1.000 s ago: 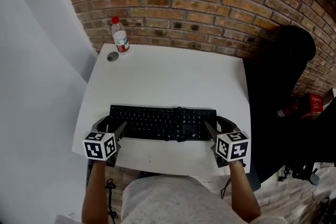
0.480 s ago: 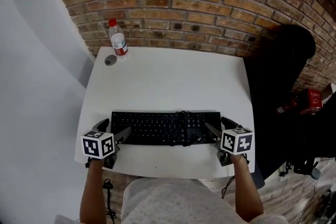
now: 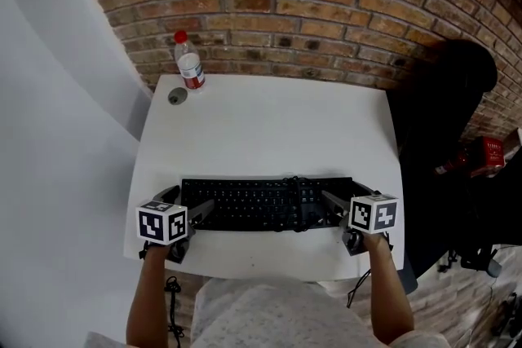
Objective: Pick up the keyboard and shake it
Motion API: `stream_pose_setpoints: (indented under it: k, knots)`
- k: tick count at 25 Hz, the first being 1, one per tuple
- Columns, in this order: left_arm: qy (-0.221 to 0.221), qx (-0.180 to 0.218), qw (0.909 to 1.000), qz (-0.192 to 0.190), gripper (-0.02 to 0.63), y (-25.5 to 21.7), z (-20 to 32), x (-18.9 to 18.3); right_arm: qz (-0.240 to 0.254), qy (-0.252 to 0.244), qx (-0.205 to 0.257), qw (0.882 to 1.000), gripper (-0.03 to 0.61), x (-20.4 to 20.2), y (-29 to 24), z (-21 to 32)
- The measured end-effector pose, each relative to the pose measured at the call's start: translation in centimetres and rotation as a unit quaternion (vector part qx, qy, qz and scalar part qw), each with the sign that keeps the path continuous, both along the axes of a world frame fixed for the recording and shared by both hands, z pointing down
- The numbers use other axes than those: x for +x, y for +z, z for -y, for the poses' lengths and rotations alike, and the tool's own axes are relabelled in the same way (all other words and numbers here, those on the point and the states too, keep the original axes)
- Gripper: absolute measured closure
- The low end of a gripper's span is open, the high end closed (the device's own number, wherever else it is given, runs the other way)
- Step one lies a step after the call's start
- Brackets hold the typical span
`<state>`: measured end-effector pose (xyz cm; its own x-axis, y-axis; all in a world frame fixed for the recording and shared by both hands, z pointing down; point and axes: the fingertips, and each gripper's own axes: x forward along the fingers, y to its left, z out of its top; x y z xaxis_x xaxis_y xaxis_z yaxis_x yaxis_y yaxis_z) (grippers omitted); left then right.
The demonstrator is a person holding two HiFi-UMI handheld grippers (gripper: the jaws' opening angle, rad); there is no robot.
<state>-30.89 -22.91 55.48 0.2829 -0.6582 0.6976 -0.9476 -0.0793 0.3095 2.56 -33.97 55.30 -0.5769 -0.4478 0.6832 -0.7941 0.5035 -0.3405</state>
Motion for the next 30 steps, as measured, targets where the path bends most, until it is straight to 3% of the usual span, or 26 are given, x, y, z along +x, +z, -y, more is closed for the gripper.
stream_pose_setpoints:
  k: [3, 4, 13, 14, 30]
  knots:
    - [0.002, -0.022, 0.9997, -0.005, 0.169, 0.0, 0.0, 0.3, -0.004, -0.005, -0.008, 1.0, 0.145, -0.2, 0.0, 0.0]
    - [0.001, -0.029, 0.9995, -0.009, 0.208, 0.0, 0.0, 0.4, -0.006, -0.005, -0.011, 1.0, 0.147, -0.2, 0.0, 0.0]
    - [-0.021, -0.044, 0.9987, -0.017, 0.219, 0.0, 0.3, 0.3, -0.005, 0.014, -0.017, 1.0, 0.161, 0.0, 0.0, 0.3]
    - [-0.022, -0.044, 0.9986, -0.017, 0.219, 0.0, 0.3, 0.3, -0.003, 0.022, -0.017, 1.0, 0.188, 0.2, -0.1, 0.3]
    - [-0.043, 0.005, 0.999, 0.005, 0.235, -2.3, -0.3, 0.2, -0.01, 0.025, 0.046, 0.999, 0.204, 0.5, -3.3, -0.5]
